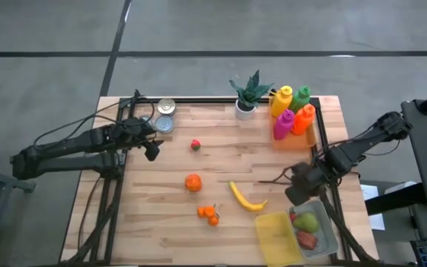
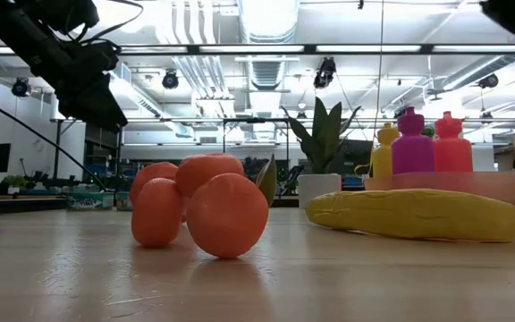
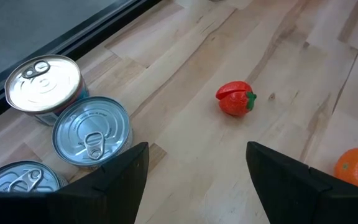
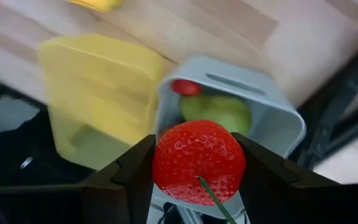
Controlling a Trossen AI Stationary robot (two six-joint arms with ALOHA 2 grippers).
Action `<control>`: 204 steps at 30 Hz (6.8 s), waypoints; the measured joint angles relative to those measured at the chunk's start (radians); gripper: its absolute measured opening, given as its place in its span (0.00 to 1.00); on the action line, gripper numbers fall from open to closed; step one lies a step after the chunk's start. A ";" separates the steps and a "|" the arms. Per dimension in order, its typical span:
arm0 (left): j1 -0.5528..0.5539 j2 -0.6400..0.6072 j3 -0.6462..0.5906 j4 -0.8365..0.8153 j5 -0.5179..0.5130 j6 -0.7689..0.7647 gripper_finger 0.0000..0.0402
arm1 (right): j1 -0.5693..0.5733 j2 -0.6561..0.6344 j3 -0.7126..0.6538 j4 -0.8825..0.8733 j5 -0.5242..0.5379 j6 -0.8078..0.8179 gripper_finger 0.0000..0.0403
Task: Pick & Place Food Item
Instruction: Put the red cherry into the gray bin, then put the red strawberry into the gray bin
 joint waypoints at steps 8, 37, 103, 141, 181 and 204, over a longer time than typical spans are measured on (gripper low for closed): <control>0.000 0.000 0.000 0.000 0.000 0.000 0.69 | 0.156 0.000 -0.043 0.018 0.031 0.284 0.44; 0.000 0.000 0.000 0.000 0.000 0.000 0.69 | 0.315 0.000 -0.314 0.267 0.079 0.504 0.51; 0.000 0.000 0.000 0.000 0.000 0.000 0.69 | -0.510 0.061 -0.231 1.222 0.579 -1.453 0.65; 0.000 0.000 0.000 0.000 0.000 0.000 0.69 | -0.627 1.051 0.234 1.726 0.549 -1.402 0.65; 0.000 0.000 0.000 0.000 0.000 0.000 0.69 | -0.626 1.080 0.244 1.726 0.606 -1.489 0.65; 0.000 0.000 0.000 0.000 0.000 0.000 0.69 | -0.624 1.080 0.244 1.725 0.576 -1.512 0.79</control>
